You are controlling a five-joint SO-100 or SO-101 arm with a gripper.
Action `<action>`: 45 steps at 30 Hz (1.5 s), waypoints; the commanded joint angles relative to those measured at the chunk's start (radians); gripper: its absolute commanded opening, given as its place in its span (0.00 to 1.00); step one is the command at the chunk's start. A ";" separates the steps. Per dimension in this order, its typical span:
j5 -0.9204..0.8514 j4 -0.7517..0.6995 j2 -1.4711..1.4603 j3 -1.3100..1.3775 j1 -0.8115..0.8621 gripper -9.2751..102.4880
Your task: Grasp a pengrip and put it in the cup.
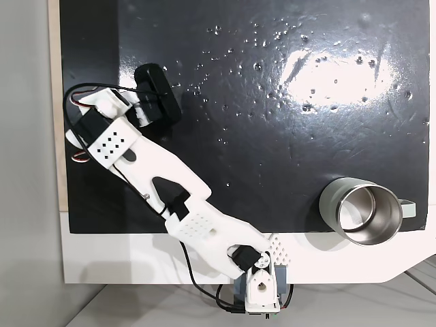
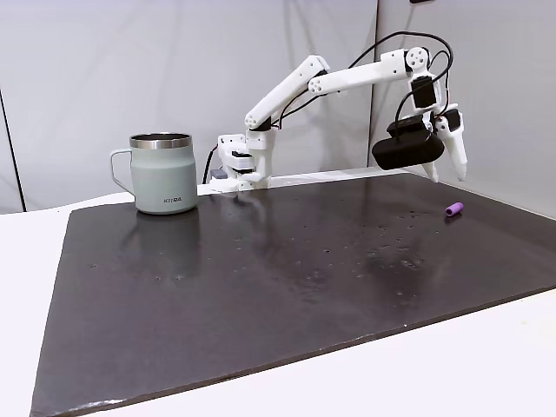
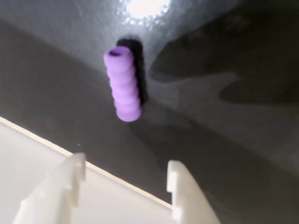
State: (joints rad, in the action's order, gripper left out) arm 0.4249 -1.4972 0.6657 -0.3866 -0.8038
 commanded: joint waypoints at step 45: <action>0.092 -0.020 -0.150 0.224 0.072 0.08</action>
State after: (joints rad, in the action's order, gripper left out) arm 0.5630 -1.4726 0.4172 -0.1856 -0.7593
